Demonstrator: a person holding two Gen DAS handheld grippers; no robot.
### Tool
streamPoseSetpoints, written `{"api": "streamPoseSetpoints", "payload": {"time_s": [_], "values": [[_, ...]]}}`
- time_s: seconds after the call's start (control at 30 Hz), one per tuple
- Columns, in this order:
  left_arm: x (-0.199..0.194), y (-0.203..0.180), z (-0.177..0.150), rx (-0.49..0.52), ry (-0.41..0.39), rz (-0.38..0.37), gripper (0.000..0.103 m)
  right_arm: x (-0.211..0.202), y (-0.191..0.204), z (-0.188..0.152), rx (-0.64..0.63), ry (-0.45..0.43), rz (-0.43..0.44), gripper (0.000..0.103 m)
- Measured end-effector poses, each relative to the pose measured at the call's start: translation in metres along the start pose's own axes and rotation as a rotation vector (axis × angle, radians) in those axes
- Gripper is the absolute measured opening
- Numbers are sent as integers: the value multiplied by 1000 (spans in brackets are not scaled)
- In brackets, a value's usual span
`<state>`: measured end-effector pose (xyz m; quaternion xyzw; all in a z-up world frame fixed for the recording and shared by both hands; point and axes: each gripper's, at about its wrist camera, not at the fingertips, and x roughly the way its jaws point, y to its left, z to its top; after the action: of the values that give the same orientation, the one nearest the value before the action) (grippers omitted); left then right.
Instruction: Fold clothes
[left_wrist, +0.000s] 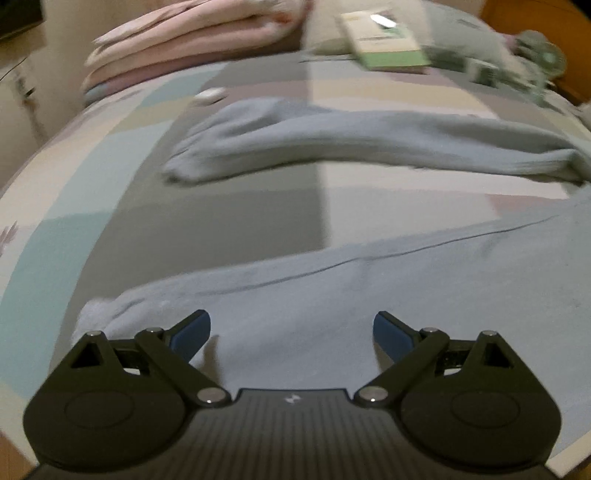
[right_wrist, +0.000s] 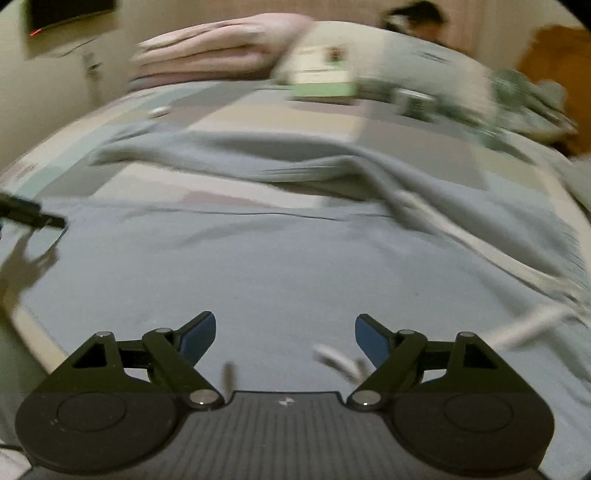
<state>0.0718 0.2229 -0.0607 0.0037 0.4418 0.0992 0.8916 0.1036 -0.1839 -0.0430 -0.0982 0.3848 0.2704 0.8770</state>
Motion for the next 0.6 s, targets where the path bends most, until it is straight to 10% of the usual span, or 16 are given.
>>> {"api": "streamPoseSetpoints", "payload": {"time_s": [0.6], "values": [[-16, 54, -39, -34, -69, 1, 98, 6, 39, -8, -83, 99, -39, 103]]}}
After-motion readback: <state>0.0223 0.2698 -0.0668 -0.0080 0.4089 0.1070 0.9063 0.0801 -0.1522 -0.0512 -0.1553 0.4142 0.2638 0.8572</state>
